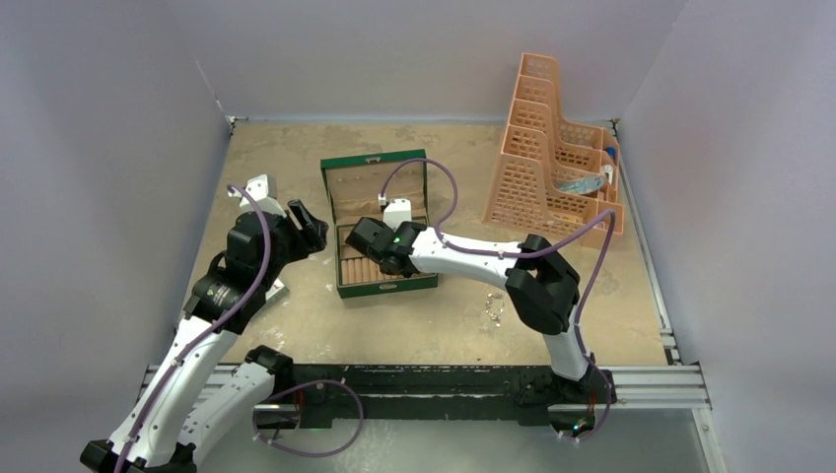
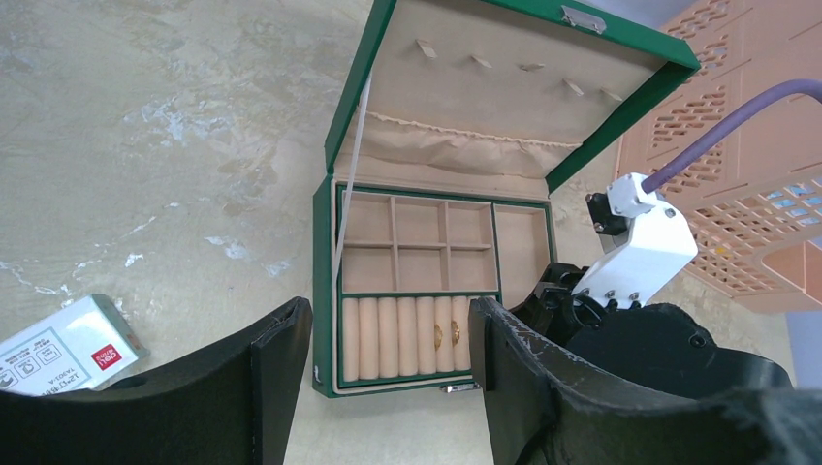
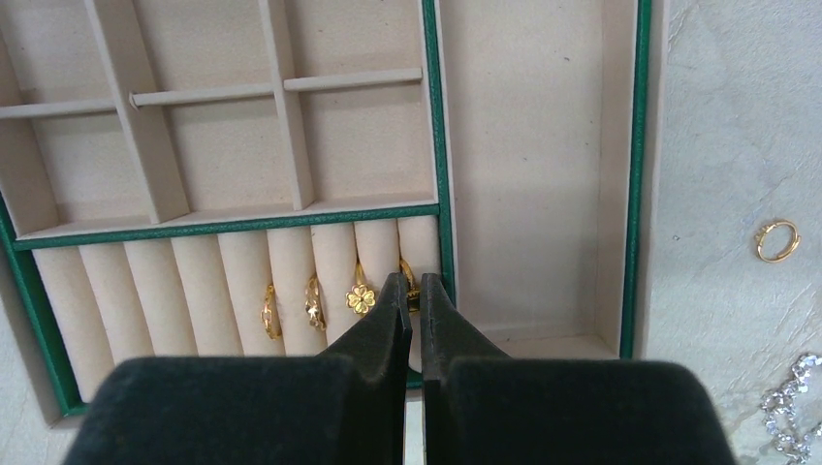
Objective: Organize the mixed jewelry
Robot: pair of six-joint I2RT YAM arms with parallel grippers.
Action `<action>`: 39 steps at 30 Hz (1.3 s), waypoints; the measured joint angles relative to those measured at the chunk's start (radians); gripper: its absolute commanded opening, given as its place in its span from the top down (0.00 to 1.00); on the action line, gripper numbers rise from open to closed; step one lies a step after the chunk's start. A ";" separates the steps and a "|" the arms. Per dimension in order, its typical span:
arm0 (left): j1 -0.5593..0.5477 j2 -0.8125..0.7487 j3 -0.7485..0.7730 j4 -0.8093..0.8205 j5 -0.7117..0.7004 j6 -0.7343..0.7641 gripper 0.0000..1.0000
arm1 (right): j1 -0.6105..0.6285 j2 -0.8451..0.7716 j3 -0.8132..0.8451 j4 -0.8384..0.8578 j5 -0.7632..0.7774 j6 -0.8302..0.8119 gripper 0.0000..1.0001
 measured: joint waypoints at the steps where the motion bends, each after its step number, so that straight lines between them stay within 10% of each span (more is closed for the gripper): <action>1: 0.000 0.000 0.000 0.000 0.000 0.000 0.40 | 0.000 0.000 -0.003 0.003 -0.001 -0.001 1.00; 12: 0.000 -0.022 -0.002 0.002 0.000 0.000 0.40 | 0.000 -0.019 -0.038 0.043 -0.006 -0.004 0.99; 29: 0.000 -0.021 -0.004 0.001 0.001 0.000 0.40 | -0.010 -0.178 -0.067 0.049 -0.011 0.032 0.71; 39: 0.000 -0.011 -0.004 0.008 0.046 0.000 0.30 | -0.180 -0.397 -0.349 0.073 0.002 0.103 0.64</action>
